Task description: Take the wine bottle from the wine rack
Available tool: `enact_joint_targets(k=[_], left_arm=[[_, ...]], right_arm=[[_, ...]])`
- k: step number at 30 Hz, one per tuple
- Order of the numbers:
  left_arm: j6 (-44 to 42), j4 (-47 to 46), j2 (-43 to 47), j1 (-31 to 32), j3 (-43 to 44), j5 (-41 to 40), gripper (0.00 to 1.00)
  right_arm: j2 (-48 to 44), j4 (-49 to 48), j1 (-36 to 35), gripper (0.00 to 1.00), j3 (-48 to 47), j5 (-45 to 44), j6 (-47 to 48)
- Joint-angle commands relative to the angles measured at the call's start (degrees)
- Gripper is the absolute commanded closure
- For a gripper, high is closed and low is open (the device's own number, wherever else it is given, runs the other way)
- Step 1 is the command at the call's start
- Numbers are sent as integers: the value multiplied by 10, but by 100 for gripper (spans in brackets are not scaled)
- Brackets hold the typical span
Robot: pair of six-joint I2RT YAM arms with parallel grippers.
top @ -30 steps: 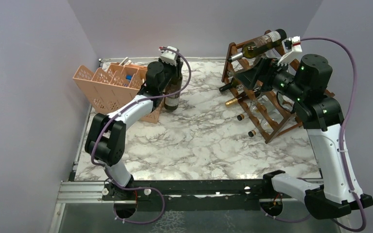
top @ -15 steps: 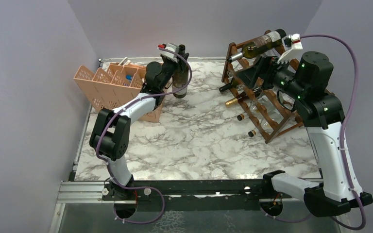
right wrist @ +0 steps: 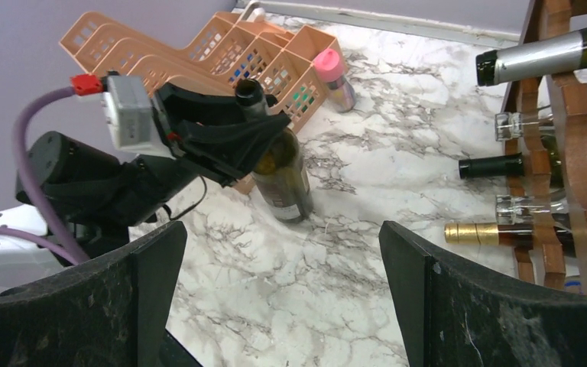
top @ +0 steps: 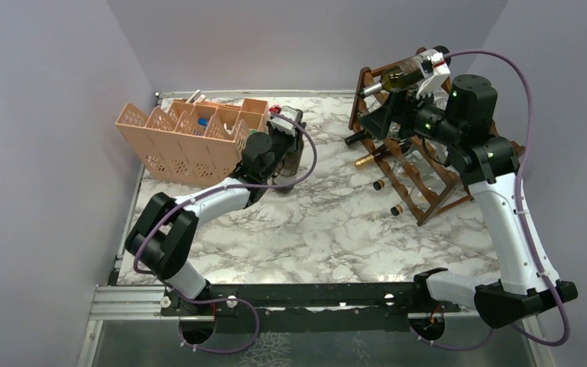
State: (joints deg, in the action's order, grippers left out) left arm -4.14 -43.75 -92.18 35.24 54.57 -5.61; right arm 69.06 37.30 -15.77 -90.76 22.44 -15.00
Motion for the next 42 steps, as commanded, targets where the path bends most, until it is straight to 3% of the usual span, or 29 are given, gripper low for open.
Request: enact_joint_targets(k=[1, 7, 16, 25, 26, 29, 36, 38, 40, 42], left_arm=[[-7, -56, 87, -10, -36, -87, 100], [23, -55, 135, -30, -94, -84, 100], [-15, -222, 136, -41, -192, -40, 100], [-3, -270, 131, -62, -235, -30, 100], [-3, -270, 135, -62, -240, -25, 97], [-3, -271, 148, -61, -257, -14, 75], [5, -260, 158, -62, -267, -38, 42], [10, -248, 167, -62, -266, -35, 27], [19, -226, 177, -62, -263, -34, 5], [27, -202, 188, -62, -258, -28, 1]], right_arm=[[-9, -34, 0, 0, 19, 36, 2], [-14, -40, -1, 0, 29, 35, 0], [-7, -34, -1, 0, 17, 43, -7], [-6, -40, -1, 0, 31, 52, -22], [-4, -41, -1, 0, 32, 53, -24], [-1, -40, -1, 0, 31, 54, -26], [3, -41, 0, 0, 29, 54, -26], [3, -42, -1, 0, 31, 52, -26], [3, -42, -1, 0, 34, 51, -25], [4, -42, -1, 0, 35, 51, -24]])
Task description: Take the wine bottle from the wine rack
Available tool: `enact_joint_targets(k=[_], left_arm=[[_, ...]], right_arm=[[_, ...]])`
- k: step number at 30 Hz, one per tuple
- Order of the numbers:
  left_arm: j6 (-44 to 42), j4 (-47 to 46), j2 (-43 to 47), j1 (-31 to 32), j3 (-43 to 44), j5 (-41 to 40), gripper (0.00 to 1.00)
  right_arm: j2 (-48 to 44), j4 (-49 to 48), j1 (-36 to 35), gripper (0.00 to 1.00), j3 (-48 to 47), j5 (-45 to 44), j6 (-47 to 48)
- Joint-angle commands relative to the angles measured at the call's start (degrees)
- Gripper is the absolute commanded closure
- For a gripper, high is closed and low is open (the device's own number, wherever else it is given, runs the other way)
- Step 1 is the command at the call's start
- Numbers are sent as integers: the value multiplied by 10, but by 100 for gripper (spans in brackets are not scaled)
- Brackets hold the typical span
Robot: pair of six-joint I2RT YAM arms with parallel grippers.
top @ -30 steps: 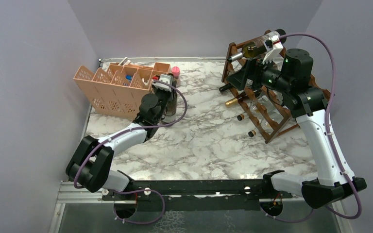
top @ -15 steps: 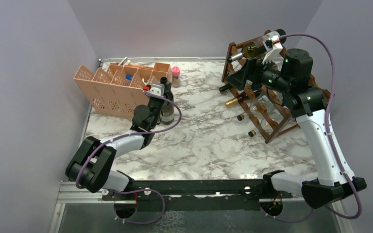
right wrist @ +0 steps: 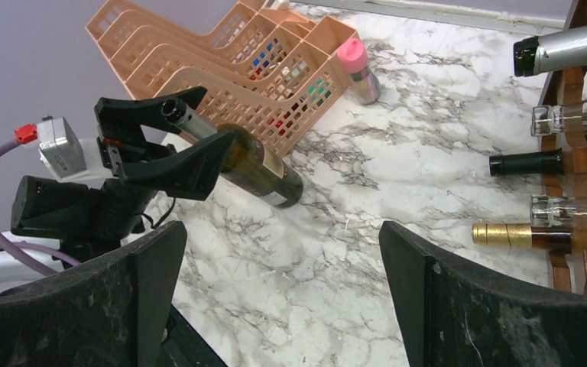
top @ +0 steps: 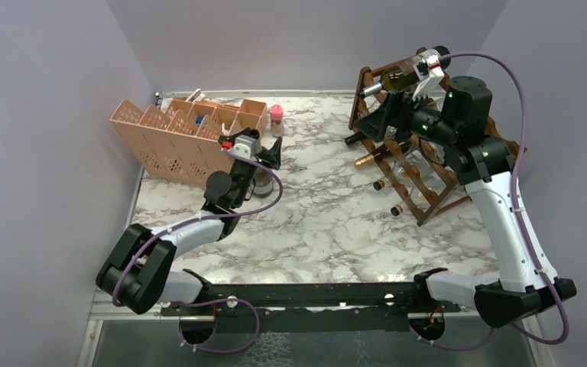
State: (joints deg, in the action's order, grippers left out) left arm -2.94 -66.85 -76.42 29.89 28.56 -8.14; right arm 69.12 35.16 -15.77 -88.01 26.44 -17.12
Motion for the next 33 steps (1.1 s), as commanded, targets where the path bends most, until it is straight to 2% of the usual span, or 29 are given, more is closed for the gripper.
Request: enact_joint_targets(k=[1, 7, 14, 22, 27, 33], left_arm=[[21, 42, 38, -8, 3, 3, 1], [60, 109, 101, -8, 11, 34, 1], [78, 232, 168, -8, 64, 118, 1], [33, 353, 237, -8, 159, 139, 1], [-22, 377, 259, -8, 192, 125, 1], [-68, 377, 286, -8, 168, 92, 1]], right_arm=[[4, -20, 0, 0, 8, 11, -3], [11, -24, -1, 0, 11, 5, 1], [29, -26, -1, 0, 8, 7, -2], [52, -28, 0, 0, 2, 2, -9], [69, -21, 0, 0, -14, -45, -24], [106, -6, -1, 0, -65, -152, -63]])
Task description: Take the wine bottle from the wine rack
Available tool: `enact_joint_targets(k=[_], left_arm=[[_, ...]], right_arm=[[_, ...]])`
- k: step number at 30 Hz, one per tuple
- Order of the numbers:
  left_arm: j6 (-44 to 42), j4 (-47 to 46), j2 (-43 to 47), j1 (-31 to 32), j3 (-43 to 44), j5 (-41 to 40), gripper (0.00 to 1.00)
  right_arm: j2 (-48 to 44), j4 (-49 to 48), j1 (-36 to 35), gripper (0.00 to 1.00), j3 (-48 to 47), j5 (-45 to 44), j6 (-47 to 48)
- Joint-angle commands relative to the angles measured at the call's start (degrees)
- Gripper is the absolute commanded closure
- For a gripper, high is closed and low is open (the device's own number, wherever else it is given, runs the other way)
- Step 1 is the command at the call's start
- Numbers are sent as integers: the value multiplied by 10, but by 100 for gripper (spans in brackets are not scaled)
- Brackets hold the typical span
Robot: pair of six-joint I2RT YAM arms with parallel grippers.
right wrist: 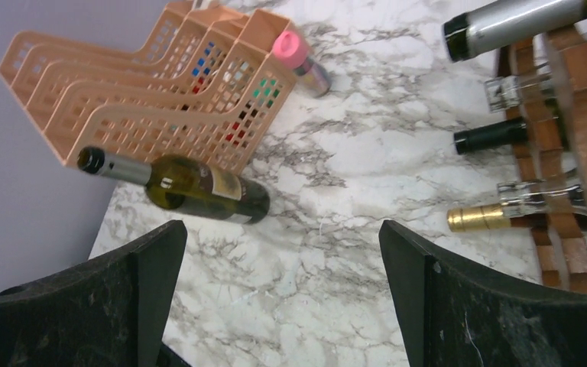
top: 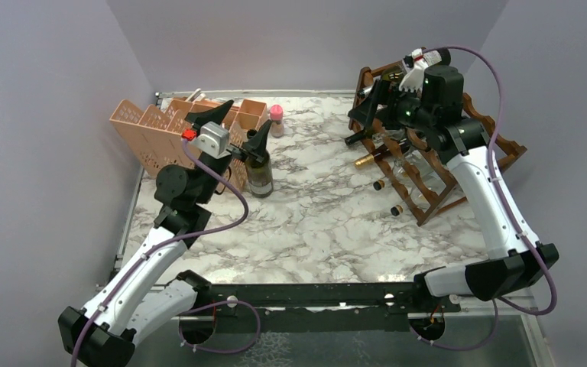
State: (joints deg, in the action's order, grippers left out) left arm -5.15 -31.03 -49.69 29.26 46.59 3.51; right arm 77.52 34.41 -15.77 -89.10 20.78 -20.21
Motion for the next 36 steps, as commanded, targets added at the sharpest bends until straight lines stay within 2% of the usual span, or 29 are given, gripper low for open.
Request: enact_joint_targets(k=[1, 7, 13, 16, 25, 36], left_arm=[[-47, 18, 27, -2, -20, -31, 1], [-49, 18, 83, -2, -76, -45, 1], [-75, 18, 117, -2, -114, -56, 1], [-94, 20, 128, -3, -122, -58, 1], [-98, 20, 129, -25, -132, -57, 1], [-68, 20, 113, -54, -130, -16, 1]], right_arm=[[31, 7, -1, 0, -67, -123, -41], [82, 4, 4, 0, -136, -309, -89], [134, -20, 35, 1, -198, -375, -118], [162, -25, 66, 2, -217, -361, -149], [239, -36, 173, 3, -232, -240, -279], [325, -97, 191, 3, -256, -189, -345]])
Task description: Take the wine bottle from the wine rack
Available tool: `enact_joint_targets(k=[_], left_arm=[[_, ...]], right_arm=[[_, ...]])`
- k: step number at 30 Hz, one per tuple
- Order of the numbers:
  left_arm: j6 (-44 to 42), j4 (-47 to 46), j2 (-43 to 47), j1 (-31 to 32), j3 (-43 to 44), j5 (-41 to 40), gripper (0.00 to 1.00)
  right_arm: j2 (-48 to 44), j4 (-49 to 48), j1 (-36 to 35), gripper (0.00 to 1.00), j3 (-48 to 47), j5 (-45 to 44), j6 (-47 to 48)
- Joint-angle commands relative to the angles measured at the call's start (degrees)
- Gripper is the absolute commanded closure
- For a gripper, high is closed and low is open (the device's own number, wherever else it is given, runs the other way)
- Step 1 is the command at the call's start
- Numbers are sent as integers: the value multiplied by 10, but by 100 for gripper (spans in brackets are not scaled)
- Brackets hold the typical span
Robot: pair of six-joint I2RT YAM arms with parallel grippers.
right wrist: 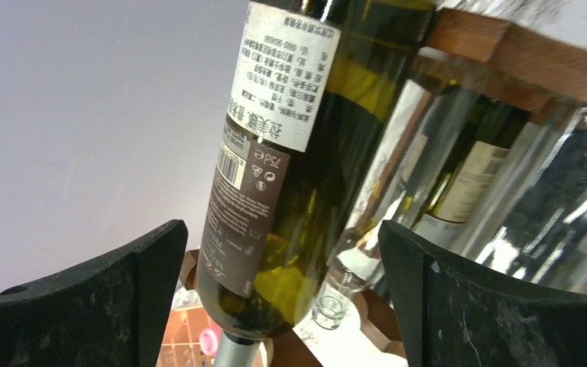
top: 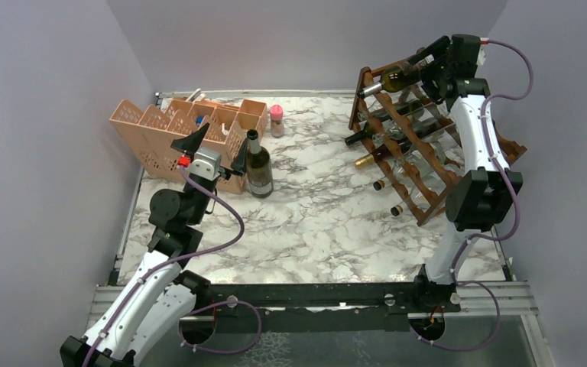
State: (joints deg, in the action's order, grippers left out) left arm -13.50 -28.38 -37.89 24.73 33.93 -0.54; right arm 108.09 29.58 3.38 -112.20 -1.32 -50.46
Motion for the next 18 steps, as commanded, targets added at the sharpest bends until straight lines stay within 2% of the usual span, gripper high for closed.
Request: enact_joint_targets(k=[1, 11, 18], left_arm=[[18, -6, -7, -10, -4, 28, 1], [32, -6, -14, -20, -1, 46, 1], [34, -6, -17, -21, -1, 52, 2]], right_arm=[[24, -52, 0, 3, -26, 36, -52], [36, -113, 0, 3, 41, 44, -164], [63, -144, 0, 9, 50, 66, -202]])
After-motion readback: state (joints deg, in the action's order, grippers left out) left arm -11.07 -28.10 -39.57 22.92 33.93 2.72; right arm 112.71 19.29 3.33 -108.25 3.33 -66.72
